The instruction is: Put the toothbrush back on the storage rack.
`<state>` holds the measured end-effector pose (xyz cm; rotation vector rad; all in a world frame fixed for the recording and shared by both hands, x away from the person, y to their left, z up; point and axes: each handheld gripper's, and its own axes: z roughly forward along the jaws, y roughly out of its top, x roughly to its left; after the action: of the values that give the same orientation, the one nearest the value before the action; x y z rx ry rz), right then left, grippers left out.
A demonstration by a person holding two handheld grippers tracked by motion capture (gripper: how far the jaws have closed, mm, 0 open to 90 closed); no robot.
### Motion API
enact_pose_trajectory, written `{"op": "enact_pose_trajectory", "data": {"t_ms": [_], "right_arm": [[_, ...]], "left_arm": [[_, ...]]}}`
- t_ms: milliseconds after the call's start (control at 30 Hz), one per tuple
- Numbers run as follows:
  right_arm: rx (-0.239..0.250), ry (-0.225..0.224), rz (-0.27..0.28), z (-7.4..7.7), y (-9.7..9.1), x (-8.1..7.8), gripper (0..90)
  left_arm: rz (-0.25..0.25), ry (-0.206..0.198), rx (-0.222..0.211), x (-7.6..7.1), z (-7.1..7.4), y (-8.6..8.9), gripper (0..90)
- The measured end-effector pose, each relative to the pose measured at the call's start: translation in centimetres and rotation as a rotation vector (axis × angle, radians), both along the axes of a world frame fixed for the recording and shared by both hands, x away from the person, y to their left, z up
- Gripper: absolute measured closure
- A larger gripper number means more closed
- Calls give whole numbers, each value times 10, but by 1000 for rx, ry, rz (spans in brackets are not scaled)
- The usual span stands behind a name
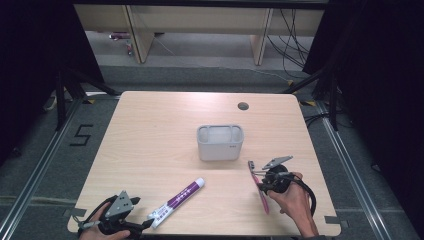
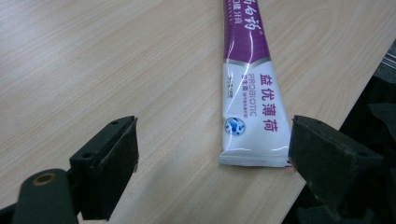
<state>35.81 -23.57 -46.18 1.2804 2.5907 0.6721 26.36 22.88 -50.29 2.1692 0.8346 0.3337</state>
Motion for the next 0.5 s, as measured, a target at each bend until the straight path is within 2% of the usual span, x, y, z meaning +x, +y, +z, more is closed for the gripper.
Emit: {"op": "enact_pose_trajectory", "data": {"t_ms": [33, 167, 333, 367, 400, 433, 500], "right_arm": [[-9, 2, -13, 0, 1, 1, 714], [-5, 16, -5, 2, 2, 5, 711], [-32, 25, -23, 3, 5, 9, 708], [-38, 29, 6, 3, 5, 10, 706], [-38, 29, 6, 3, 5, 10, 706], [-39, 39, 4, 2, 6, 11, 706], [-62, 56, -9, 0, 8, 14, 707]], "left_arm": [[0, 0, 0, 0, 0, 0, 156], [-2, -1, 1, 0, 0, 0, 157], [1, -1, -7, 0, 0, -1, 156], [0, -1, -5, 0, 0, -1, 156], [0, -1, -5, 0, 0, -1, 156], [-9, -5, 16, 0, 0, 0, 156], [-8, -2, 9, 0, 0, 0, 156]]}}
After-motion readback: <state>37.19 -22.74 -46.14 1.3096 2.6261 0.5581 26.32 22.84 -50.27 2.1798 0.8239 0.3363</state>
